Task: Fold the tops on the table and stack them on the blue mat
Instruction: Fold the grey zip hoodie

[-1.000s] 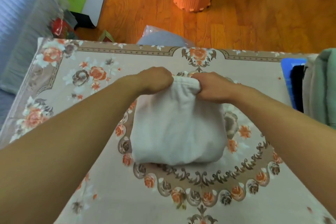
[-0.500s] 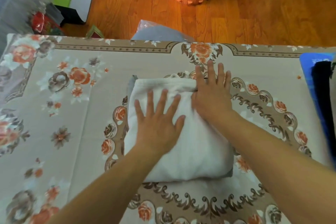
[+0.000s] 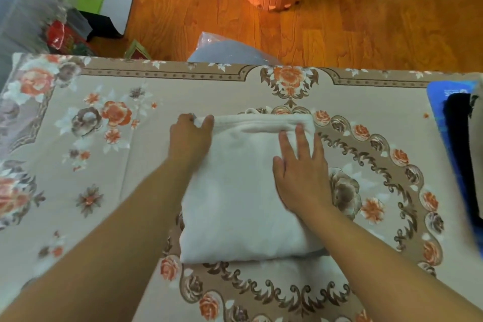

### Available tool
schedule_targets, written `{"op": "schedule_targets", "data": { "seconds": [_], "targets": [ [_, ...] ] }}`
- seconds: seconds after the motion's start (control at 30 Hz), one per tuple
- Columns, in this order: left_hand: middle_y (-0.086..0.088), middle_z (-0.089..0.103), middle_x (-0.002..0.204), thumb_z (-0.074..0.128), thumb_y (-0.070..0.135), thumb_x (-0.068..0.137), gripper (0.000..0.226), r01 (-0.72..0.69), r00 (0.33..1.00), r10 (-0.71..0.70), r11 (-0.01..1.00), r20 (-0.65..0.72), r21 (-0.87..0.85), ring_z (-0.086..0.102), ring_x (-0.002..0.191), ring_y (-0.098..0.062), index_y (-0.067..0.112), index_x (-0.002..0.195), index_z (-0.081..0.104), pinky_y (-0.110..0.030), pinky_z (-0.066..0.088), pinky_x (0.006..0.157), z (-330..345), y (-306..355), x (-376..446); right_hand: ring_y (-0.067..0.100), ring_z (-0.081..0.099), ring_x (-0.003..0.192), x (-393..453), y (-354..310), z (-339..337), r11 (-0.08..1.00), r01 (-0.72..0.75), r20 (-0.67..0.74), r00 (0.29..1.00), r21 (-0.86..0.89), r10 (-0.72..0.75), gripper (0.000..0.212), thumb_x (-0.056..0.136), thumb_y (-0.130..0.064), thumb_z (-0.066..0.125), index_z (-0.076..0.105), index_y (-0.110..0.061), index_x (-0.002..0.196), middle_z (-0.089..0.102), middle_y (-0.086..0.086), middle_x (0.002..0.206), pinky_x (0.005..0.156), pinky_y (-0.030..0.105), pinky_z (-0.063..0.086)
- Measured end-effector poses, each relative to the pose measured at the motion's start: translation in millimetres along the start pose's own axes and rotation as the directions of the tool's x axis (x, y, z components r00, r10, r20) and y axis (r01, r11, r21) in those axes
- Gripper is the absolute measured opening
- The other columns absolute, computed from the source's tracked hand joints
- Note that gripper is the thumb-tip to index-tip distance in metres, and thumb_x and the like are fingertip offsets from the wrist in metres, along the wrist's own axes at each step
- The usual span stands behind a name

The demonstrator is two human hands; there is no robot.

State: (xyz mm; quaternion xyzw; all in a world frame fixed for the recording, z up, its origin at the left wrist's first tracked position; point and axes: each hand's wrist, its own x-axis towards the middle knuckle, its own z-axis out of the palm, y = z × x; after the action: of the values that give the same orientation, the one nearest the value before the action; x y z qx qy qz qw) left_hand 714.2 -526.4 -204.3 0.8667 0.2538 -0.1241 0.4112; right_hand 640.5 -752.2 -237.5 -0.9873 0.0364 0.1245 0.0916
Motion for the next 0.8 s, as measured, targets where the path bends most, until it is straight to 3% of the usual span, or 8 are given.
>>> {"op": "schedule_targets", "data": {
  "seconds": [0.07,0.13,0.27,0.33,0.4,0.53,0.67,0.8],
  "targets": [
    [-0.007,0.067,0.112,0.069,0.037,0.093,0.03,0.031,0.976,-0.032,0.999,0.215,0.011,0.065,0.102,-0.028,0.016,0.114,0.067,-0.035,0.051,0.085,-18,8,16,0.039,-0.005,0.152,1,1,-2,1.0,-0.011,0.014,1.0,0.013,0.011,0.06,0.104,-0.051,0.017,0.008,-0.033,0.16,-0.005,0.0,0.169,0.122,0.057,0.018],
    [-0.008,0.065,0.1,0.077,0.019,0.087,0.014,0.044,0.951,-0.038,0.999,0.306,-0.012,0.061,0.09,-0.025,0.016,0.097,0.067,-0.031,0.049,0.072,-31,14,25,0.04,-0.005,0.152,1,0,-1,1.0,-0.01,0.013,1.0,0.011,0.009,0.06,0.104,-0.051,0.018,0.008,-0.033,0.16,-0.004,0.001,0.169,0.121,0.057,0.018],
    [-0.006,0.059,0.096,0.069,0.005,0.087,0.019,-0.036,0.997,0.039,0.998,0.06,-0.051,0.056,0.083,-0.022,0.017,0.097,0.059,-0.031,0.045,0.067,-26,7,28,0.039,-0.004,0.152,3,-1,0,1.0,-0.005,0.017,1.0,0.016,0.005,0.06,0.104,-0.051,0.018,0.005,-0.035,0.16,-0.007,-0.002,0.168,0.119,0.056,0.02],
    [-0.01,0.058,0.111,0.059,0.015,0.097,0.013,-0.029,0.994,0.043,0.99,-0.103,0.137,0.057,0.102,-0.03,0.019,0.11,0.057,-0.038,0.046,0.08,-8,-8,18,0.04,-0.004,0.152,3,-2,0,1.0,-0.018,0.036,0.999,0.006,0.017,0.06,0.103,-0.052,0.017,0.003,-0.036,0.16,-0.009,-0.003,0.168,0.118,0.056,0.022],
    [-0.015,0.049,0.128,0.049,0.021,0.103,0.027,0.029,0.982,0.018,0.969,-0.19,0.244,0.049,0.117,-0.037,0.017,0.13,0.05,-0.045,0.041,0.091,7,-16,2,0.039,-0.008,0.152,4,-3,-2,1.0,-0.014,0.067,0.998,0.001,0.014,0.061,0.103,-0.053,0.016,0.0,-0.037,0.159,-0.012,-0.005,0.168,0.12,0.056,0.02],
    [-0.016,0.041,0.147,0.036,0.032,0.107,0.048,0.194,0.957,-0.167,0.977,-0.235,0.093,0.044,0.13,-0.038,0.014,0.151,0.031,-0.052,0.038,0.101,18,-9,-15,0.028,-0.012,0.153,11,5,-20,0.965,-0.071,0.115,0.992,0.252,0.043,0.06,0.104,-0.052,0.024,0.002,-0.04,0.159,-0.018,-0.011,0.166,0.123,0.049,0.006],
    [-0.005,0.059,0.117,0.029,0.033,0.108,0.036,0.045,0.993,-0.033,0.995,-0.117,0.094,0.055,0.102,-0.028,0.016,0.128,0.052,-0.042,0.042,0.082,19,-11,-12,0.034,0.013,0.147,15,10,-18,0.954,-0.182,0.042,0.983,0.24,0.177,0.056,0.105,-0.046,0.027,0.011,-0.039,0.158,0.002,0.003,0.166,0.115,0.05,0.027],
    [-0.009,0.057,0.12,0.032,0.028,0.105,0.029,0.092,0.983,-0.079,0.993,-0.163,0.072,0.057,0.106,-0.034,0.016,0.123,0.051,-0.05,0.048,0.091,18,-7,-2,0.034,0.017,0.143,17,8,-13,0.954,-0.211,0.062,0.977,0.213,0.202,0.056,0.105,-0.046,0.026,0.009,-0.04,0.158,0.01,0.009,0.161,0.112,0.051,0.031]
  ]
}}
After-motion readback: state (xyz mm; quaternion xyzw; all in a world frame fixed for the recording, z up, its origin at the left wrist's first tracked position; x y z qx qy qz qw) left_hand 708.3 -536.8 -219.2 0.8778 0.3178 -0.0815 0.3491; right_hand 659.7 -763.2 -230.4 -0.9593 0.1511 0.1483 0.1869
